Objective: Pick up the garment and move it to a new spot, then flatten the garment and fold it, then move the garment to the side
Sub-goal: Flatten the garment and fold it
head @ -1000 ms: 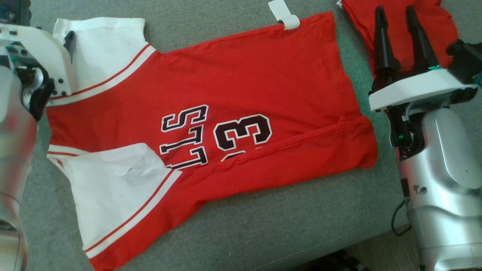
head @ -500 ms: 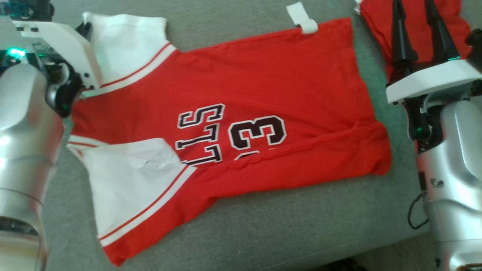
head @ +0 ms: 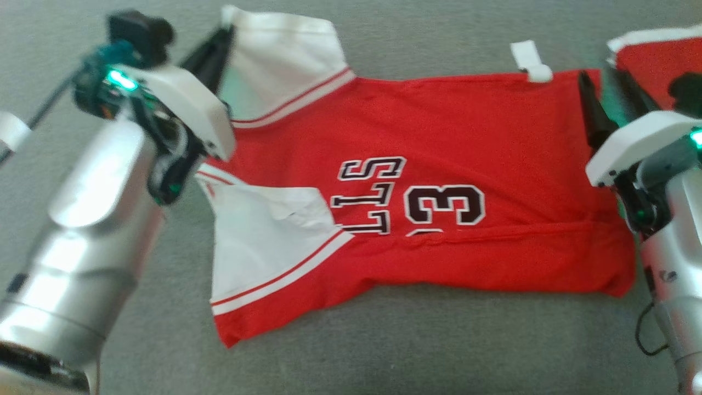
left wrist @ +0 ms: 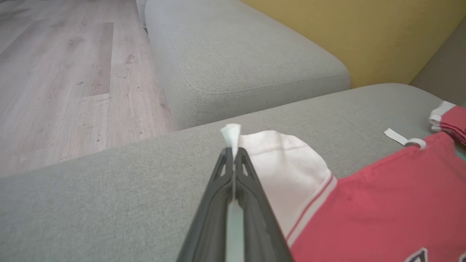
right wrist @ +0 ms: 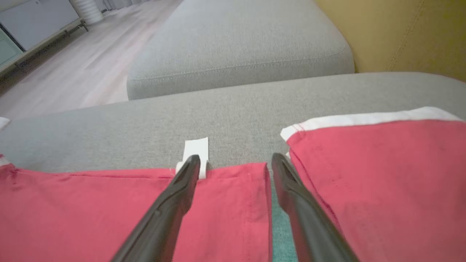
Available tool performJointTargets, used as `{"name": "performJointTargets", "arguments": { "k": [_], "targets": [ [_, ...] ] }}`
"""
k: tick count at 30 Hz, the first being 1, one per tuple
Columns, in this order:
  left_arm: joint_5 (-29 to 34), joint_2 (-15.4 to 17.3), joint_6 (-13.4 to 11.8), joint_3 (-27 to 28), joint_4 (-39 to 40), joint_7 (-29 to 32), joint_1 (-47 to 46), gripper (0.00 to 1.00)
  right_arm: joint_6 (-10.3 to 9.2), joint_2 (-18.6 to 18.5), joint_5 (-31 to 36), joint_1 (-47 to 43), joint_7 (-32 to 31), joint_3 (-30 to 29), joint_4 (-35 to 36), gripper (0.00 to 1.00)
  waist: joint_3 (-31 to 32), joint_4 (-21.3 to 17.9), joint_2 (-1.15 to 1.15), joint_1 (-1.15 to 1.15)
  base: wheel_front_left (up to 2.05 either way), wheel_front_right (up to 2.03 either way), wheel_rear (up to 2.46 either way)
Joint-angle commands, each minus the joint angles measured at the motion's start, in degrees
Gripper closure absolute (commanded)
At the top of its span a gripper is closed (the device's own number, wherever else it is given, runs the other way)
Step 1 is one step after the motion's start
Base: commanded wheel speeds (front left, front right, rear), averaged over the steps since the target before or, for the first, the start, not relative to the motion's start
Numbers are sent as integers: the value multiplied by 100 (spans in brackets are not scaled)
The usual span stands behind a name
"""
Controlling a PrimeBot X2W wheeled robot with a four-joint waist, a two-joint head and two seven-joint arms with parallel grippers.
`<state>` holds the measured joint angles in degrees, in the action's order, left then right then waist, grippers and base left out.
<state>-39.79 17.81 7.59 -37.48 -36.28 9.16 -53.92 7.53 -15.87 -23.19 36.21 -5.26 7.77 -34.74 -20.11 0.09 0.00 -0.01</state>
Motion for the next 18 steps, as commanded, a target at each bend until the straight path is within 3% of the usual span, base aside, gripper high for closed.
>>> {"name": "performJointTargets", "arguments": {
  "k": [1,11,18],
  "targets": [
    [-17,226,-10,78,395,-40,-84,100,-4,-115,32,208,-62,49,-71,0,45,226,0,1,0,0,0],
    [-31,326,-114,-170,1476,171,373,100,-4,-253,377,742,-84,-194,-1432,0,-76,498,0,1,0,0,0],
    [-59,422,-222,-169,1789,283,453,100,-4,-201,497,985,-100,-195,-1959,0,-159,514,0,1,0,0,0]
  ]
}}
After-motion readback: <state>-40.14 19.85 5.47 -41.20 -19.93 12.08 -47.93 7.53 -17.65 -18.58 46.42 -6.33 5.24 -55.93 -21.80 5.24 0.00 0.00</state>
